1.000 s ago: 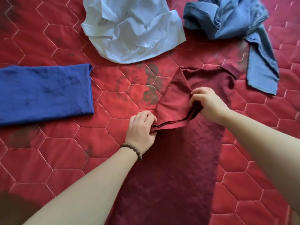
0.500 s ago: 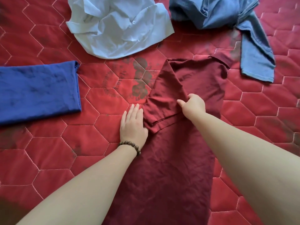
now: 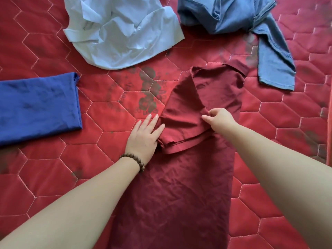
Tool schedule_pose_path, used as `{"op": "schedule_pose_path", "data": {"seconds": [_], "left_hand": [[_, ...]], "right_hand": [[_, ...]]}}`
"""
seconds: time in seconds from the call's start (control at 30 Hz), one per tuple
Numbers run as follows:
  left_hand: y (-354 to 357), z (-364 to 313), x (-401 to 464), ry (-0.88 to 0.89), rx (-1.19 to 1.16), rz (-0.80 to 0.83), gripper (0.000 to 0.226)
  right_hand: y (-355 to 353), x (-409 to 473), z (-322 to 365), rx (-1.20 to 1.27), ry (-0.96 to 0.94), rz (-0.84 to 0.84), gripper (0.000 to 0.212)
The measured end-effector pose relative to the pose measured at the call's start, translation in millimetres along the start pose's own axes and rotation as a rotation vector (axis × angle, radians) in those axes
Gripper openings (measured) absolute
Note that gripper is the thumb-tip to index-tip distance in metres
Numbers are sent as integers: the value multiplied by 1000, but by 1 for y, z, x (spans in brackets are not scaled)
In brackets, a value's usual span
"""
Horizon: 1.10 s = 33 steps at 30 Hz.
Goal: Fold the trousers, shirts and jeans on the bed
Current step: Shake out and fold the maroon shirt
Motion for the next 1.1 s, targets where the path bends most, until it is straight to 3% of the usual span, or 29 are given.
{"op": "schedule_pose_path", "data": {"seconds": [0.1, 0.2, 0.3, 0.43, 0.6, 0.77, 0.87, 0.97, 1.03, 1.1], "left_hand": [[-2, 7, 1, 30, 49, -17, 56], [-3, 9, 0, 170, 119, -56, 58], [-1, 5, 4, 327, 141, -80, 54], [5, 4, 11, 467, 170, -48, 54], [12, 14, 10, 511, 149, 39, 61], [6, 18, 9, 501, 127, 144, 69], [-5, 11, 18, 547, 103, 57, 59], [-13, 2, 39, 490, -31, -124, 37], [-12, -3, 55, 396, -75, -172, 29], [-4, -8, 65, 339, 0, -97, 41]], "right_hand": [[2, 2, 1, -93, -3, -45, 24], [4, 6, 10, -92, -53, -116, 39], [7, 20, 31, -94, -142, -78, 54], [8, 49, 70, -30, -168, -34, 52], [14, 77, 103, 129, -209, 47, 41], [13, 86, 106, 281, -187, 67, 71], [7, 88, 103, 364, -157, 65, 68], [0, 83, 104, 235, -205, -184, 46], [4, 66, 104, -11, -378, -431, 33], [19, 46, 100, -238, -640, -512, 26]]}}
Point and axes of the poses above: each hand's wrist, its own x-axis towards the middle knuckle, its own y-axis out of the palm, z = x × y, the point moved 1 cm from there along x, towards the middle knuckle, and after that the axes turned 1 degree about -y, right-handed, at the moved point
